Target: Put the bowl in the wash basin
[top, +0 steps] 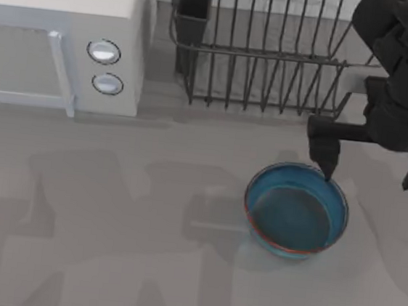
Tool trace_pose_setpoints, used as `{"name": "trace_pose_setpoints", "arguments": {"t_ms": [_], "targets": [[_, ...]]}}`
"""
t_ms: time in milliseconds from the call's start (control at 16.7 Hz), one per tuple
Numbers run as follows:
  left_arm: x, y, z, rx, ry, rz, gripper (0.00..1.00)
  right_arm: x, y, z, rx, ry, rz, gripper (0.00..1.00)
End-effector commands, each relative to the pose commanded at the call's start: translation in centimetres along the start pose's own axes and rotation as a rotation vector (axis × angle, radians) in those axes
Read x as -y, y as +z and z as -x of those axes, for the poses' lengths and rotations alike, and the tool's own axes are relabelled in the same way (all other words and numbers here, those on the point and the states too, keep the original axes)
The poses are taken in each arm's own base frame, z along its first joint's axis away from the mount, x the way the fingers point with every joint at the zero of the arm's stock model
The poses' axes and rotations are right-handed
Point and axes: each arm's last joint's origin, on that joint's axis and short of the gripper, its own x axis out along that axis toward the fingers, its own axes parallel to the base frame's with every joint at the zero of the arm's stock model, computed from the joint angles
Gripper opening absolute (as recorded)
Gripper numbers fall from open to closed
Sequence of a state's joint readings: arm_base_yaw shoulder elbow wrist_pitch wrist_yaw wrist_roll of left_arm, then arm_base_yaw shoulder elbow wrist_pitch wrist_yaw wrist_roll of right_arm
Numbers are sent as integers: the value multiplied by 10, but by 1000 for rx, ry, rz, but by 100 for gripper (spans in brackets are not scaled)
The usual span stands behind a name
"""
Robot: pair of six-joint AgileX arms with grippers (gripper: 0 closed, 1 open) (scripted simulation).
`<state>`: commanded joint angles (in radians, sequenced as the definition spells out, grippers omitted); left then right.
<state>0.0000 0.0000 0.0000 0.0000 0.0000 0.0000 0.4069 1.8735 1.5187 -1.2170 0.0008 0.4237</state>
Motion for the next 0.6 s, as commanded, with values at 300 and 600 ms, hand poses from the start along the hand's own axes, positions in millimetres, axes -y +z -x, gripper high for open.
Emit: {"name": "trace_pose_setpoints", "arguments": {"t_ms": [300, 600], "targets": [[0, 0, 0, 0, 0, 0, 100, -2, 3, -53, 6, 3, 2, 100], [0, 0, 0, 0, 0, 0, 100, -1, 0, -95, 1, 0, 2, 100]]}}
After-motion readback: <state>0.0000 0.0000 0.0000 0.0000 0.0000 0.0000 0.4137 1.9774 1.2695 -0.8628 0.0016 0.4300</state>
